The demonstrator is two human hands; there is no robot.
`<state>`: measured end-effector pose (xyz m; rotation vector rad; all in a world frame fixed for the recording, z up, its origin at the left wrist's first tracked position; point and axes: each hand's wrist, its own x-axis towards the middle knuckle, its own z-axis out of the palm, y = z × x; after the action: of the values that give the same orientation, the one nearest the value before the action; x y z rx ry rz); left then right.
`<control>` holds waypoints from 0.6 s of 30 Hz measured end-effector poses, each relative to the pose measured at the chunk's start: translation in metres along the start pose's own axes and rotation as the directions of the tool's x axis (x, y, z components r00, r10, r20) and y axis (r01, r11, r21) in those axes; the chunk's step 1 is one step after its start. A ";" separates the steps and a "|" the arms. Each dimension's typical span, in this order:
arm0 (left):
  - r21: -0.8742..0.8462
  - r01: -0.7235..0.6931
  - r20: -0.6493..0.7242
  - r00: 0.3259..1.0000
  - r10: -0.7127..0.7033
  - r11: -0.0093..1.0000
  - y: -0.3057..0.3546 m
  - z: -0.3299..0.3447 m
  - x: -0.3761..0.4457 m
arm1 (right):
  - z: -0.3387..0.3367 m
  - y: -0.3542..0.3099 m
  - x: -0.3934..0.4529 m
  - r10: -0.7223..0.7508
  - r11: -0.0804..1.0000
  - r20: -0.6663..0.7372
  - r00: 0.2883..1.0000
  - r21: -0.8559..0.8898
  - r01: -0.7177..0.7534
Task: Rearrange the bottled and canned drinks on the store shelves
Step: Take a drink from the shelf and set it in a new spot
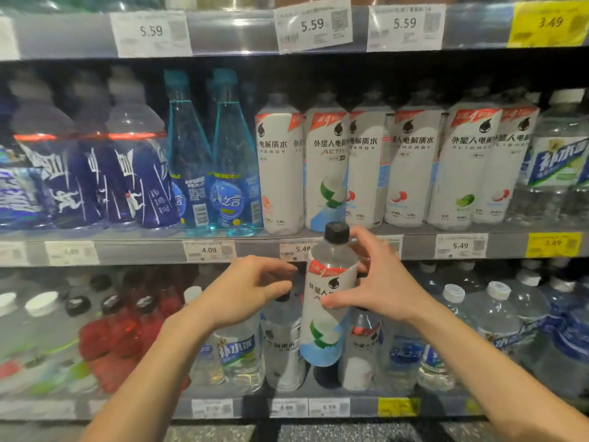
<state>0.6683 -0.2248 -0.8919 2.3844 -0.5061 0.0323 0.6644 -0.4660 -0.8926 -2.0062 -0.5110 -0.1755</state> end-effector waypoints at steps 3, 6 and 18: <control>0.241 -0.060 -0.001 0.998 0.063 0.969 -0.007 0.014 0.004 | 0.007 0.012 -0.001 0.015 0.997 0.032 0.999 -0.077 -0.012; 0.357 -0.089 0.017 0.996 0.089 0.930 -0.016 0.025 0.009 | 0.018 0.021 -0.003 0.010 0.979 0.076 0.997 -0.203 0.006; 0.422 -0.063 0.014 0.998 0.063 0.904 -0.024 0.034 0.015 | 0.045 0.059 -0.003 0.107 0.801 0.174 0.979 -0.599 0.019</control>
<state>0.6869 -0.2355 -0.9304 2.7897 -0.6279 0.1895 0.6822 -0.4508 -0.9629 -2.6797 -0.5832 -0.1133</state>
